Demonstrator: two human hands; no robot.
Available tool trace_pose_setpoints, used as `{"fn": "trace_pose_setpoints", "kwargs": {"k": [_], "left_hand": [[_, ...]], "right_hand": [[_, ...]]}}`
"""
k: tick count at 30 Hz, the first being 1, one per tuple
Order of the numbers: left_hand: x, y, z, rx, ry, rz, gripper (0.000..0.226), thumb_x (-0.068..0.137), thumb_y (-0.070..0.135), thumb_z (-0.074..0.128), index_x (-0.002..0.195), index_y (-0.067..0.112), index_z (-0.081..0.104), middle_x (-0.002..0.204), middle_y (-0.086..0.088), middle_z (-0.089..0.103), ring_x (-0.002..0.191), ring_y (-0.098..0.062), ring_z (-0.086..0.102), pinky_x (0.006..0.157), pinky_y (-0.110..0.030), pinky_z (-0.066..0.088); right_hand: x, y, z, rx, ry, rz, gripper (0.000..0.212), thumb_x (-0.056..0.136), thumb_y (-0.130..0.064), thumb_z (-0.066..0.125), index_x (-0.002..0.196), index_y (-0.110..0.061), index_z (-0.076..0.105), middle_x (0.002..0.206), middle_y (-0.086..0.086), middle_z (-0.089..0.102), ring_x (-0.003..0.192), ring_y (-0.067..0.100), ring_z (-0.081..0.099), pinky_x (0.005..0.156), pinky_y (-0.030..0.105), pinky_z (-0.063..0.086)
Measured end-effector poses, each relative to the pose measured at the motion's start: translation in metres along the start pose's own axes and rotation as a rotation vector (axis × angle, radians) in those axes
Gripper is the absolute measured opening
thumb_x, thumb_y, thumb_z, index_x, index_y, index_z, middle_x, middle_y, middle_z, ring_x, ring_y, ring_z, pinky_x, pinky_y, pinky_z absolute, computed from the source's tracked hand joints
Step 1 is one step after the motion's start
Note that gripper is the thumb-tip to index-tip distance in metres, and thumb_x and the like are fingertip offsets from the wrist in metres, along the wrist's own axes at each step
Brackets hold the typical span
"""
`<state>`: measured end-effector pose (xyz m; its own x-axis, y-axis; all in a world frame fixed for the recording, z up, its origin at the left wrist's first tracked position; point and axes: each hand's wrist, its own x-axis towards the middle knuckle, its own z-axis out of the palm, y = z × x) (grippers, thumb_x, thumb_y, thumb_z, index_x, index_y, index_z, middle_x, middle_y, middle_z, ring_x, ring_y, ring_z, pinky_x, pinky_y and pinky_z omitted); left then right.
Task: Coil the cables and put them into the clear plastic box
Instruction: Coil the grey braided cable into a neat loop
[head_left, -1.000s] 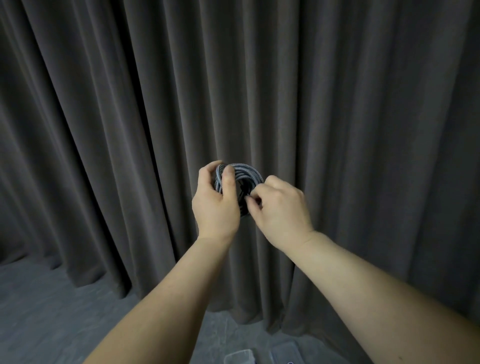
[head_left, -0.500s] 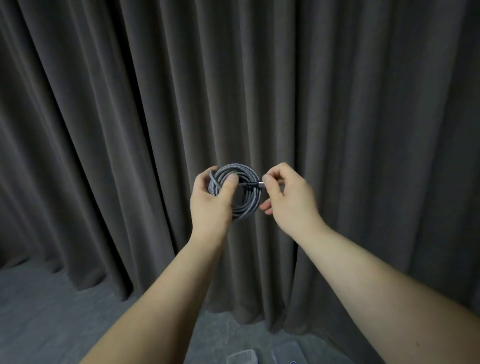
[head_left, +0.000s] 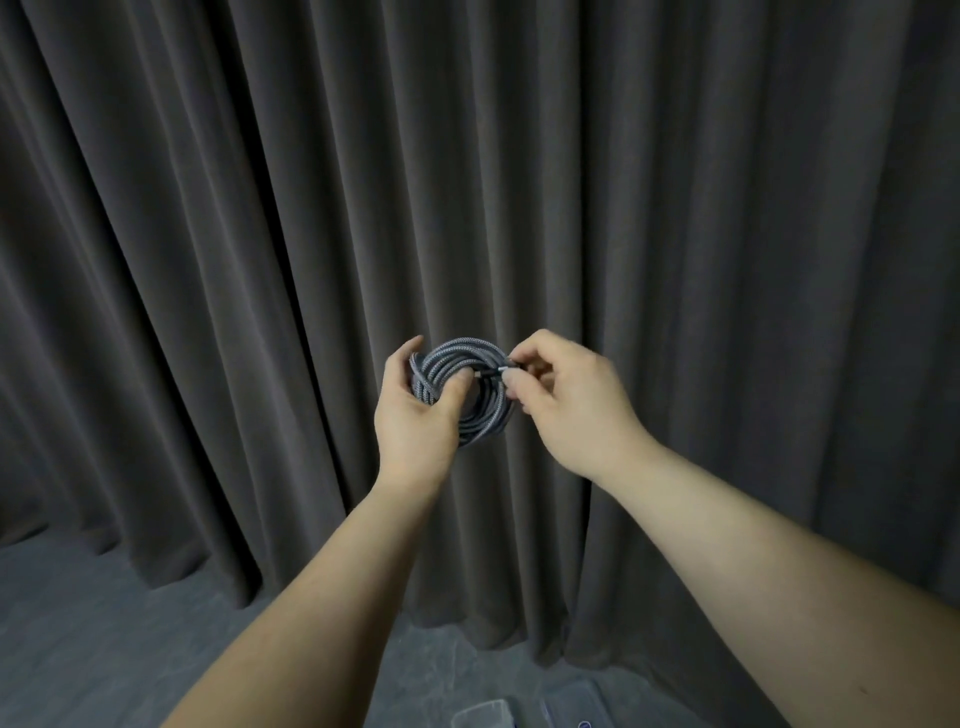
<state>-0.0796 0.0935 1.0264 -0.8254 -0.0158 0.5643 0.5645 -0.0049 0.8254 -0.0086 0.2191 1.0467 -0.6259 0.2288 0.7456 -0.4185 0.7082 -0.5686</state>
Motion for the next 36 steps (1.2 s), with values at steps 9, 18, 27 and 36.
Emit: {"fn": "trace_pose_setpoints", "kwargs": {"k": [9,18,27,36], "left_hand": [[0.005,0.001,-0.001,-0.17,-0.037,0.0,0.023,0.084,0.015,0.074,0.104,0.018,0.062,0.092,0.006,0.07,0.082,-0.002,0.065,0.08,-0.02,0.048],[-0.026,-0.006,0.009,-0.443,-0.346,-0.085,0.042,0.082,0.023,0.068,0.116,0.021,0.044,0.097,0.006,0.065,0.09,-0.006,0.061,0.088,-0.033,0.05],[-0.007,0.016,0.007,-0.468,-0.547,-0.308,0.033,0.072,0.036,0.07,0.093,0.014,0.057,0.087,-0.004,0.065,0.082,-0.019,0.06,0.073,-0.034,0.048],[-0.007,0.02,0.025,-0.399,-0.375,-0.093,0.034,0.078,0.021,0.064,0.11,0.013,0.056,0.109,-0.008,0.069,0.106,-0.023,0.065,0.094,-0.036,0.051]], "right_hand": [[-0.003,-0.001,0.002,0.522,0.139,0.305,0.018,0.093,-0.008,0.057,0.082,-0.022,0.059,0.079,-0.003,0.064,0.073,0.007,0.065,0.067,0.031,0.055],[0.006,-0.001,0.026,0.921,0.139,0.77,0.046,0.093,-0.054,0.049,0.109,-0.014,0.065,0.104,0.007,0.072,0.101,0.024,0.067,0.095,0.045,0.051],[0.009,0.024,0.004,0.394,0.205,0.234,0.031,0.08,-0.046,0.053,0.076,-0.02,0.068,0.087,0.008,0.07,0.084,0.015,0.064,0.081,0.031,0.049],[-0.003,0.019,-0.004,0.129,0.274,0.112,0.034,0.073,-0.061,0.056,0.093,-0.034,0.057,0.104,-0.013,0.049,0.096,0.0,0.055,0.08,0.004,0.037]]}}
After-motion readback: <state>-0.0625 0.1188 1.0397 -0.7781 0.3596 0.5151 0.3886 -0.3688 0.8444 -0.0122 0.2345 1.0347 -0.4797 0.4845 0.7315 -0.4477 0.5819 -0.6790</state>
